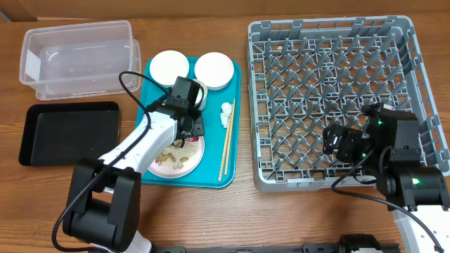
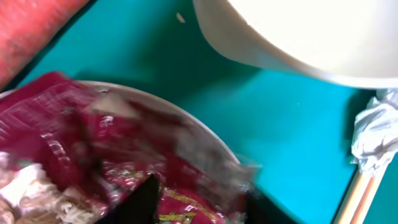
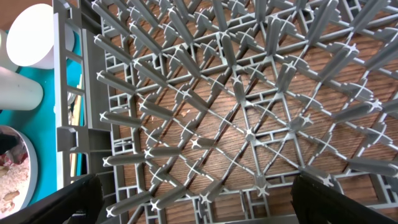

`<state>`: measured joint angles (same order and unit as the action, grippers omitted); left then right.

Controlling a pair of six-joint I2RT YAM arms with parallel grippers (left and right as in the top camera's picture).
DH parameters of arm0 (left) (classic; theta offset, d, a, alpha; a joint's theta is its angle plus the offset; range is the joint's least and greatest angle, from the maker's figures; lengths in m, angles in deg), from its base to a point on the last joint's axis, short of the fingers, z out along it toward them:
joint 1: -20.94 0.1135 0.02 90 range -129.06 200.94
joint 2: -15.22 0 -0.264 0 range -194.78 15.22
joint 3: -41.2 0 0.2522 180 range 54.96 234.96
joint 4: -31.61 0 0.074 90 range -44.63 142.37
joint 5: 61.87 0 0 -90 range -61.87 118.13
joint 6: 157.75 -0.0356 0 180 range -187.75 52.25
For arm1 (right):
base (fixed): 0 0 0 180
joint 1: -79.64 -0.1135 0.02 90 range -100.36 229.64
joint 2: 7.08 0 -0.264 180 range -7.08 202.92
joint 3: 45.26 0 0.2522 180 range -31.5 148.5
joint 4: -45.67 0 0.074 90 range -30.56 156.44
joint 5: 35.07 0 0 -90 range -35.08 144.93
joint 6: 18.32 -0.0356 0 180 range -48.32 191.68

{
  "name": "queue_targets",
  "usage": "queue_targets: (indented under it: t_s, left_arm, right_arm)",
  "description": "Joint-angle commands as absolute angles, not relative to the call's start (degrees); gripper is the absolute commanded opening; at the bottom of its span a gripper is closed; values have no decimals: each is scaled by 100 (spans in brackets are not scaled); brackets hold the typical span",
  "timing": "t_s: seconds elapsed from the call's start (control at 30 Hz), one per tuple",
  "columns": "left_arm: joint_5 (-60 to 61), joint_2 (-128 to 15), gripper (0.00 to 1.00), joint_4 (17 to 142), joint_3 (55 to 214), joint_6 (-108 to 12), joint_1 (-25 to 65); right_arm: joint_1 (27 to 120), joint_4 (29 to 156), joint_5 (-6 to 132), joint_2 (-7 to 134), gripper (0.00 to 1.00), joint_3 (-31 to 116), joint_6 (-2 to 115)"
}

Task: Sort waste into correct bins and load items into the dishwasher
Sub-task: 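Reach the left gripper to the red snack wrapper and grasp it, then carry the red wrapper left and drop it into the clear bin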

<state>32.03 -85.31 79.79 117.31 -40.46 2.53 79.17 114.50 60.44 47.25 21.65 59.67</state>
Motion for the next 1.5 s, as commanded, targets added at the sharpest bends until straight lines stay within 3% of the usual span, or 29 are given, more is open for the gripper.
queue_targets:
  t_s: [0.0, 0.07, 0.1, 1.03, 1.3, 1.47]
  left_arm:
    - [3266, -8564, 20, 7957, 11838, -4037, 205]
    - [3290, -8551, 6, 7963, 11855, -4089, 207]
    - [3308, -8546, 4, 7983, 11866, -4100, 216]
    - [3736, -7646, 4, 9491, 12723, -4570, 240]
    - [3734, -7646, 4, 9893, 13503, -4704, 799]
    - [3771, -7648, 4, 9334, 14072, -5023, 1532]
  right_arm:
    - [7891, 11424, 5988, 4718, 100, 2331, 5941]
    - [7891, 11424, 5988, 4718, 100, 2331, 5941]
    - [7891, 11426, 5988, 4716, 100, 2331, 5941]
    - [7891, 11485, 5988, 4716, 100, 2331, 5943]
    - [7891, 11544, 5944, 4716, 100, 2331, 5945]
    - [7891, 11547, 5944, 4716, 100, 2331, 5943]
